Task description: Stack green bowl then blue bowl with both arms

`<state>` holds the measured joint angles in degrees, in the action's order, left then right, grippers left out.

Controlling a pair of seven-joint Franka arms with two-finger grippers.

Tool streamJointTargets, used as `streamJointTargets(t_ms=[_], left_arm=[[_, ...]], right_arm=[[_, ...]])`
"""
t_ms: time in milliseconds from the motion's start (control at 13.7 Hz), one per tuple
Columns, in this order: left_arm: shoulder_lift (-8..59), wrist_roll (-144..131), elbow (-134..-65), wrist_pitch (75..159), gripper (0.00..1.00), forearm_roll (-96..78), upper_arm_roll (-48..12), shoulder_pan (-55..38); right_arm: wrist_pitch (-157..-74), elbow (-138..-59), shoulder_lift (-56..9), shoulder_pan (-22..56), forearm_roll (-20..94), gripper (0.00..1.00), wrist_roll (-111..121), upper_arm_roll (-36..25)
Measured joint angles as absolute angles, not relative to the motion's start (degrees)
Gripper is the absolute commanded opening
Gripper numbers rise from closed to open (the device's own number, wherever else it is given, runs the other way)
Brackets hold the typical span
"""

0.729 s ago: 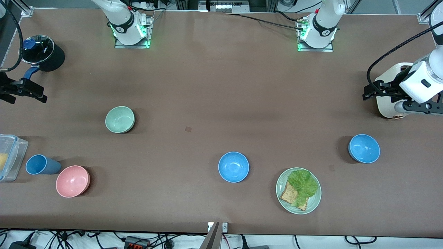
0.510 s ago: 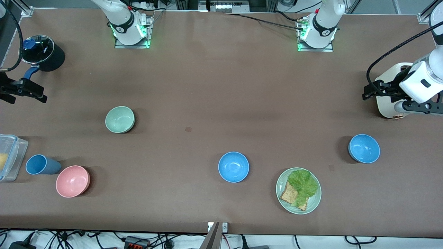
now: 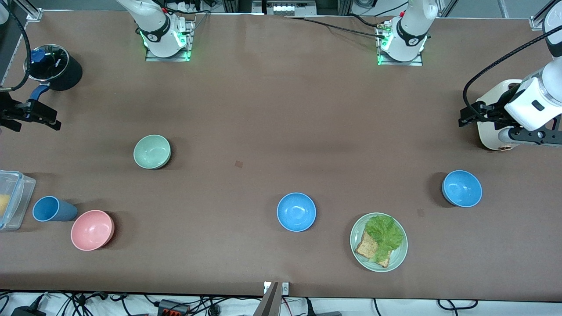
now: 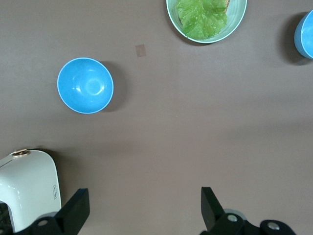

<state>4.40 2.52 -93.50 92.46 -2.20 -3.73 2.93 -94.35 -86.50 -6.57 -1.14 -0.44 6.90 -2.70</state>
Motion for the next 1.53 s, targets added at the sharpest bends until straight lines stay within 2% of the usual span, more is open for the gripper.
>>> streamJointTargets(t_ms=[802,1530], left_arm=[[5.1,2.5,-93.5,92.3,1.00,-2.2,-3.6,3.4],[5.3,2.5,-93.5,92.3,1.00,-2.2,-3.6,3.4]], right_arm=[[-94.9,-86.6,-9.2,-0.4,-0.5,1.00,6.9,-2.7],[-98.0,-87.5,-26.1,1.7,-0.5,1.00,6.9,-2.6]])
